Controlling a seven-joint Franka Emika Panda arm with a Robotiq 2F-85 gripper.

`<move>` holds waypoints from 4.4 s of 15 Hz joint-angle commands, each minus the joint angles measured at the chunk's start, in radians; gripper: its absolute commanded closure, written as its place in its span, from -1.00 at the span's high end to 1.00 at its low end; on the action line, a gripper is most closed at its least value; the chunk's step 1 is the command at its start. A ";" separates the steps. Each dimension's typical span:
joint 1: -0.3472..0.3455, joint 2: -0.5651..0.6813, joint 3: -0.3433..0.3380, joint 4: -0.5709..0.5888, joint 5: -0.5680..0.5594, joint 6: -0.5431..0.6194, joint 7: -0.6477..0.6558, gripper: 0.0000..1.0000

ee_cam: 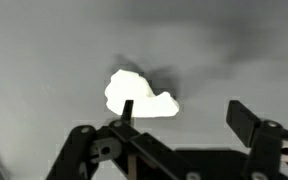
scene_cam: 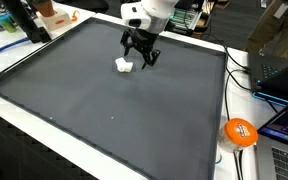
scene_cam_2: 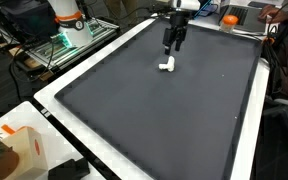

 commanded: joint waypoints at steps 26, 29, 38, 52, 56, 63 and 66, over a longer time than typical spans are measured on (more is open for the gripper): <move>0.022 0.104 -0.065 0.108 0.038 -0.123 -0.010 -0.96; 0.018 0.091 -0.057 0.099 0.056 -0.125 -0.023 -0.18; 0.025 -0.096 -0.032 -0.022 0.038 -0.119 -0.008 1.00; -0.044 -0.430 -0.020 -0.447 -0.346 0.367 0.329 1.00; -0.054 -0.492 -0.013 -0.481 -0.632 0.341 0.566 1.00; -0.055 -0.478 -0.021 -0.488 -0.779 0.348 0.663 1.00; -0.057 -0.475 -0.023 -0.497 -0.783 0.350 0.663 1.00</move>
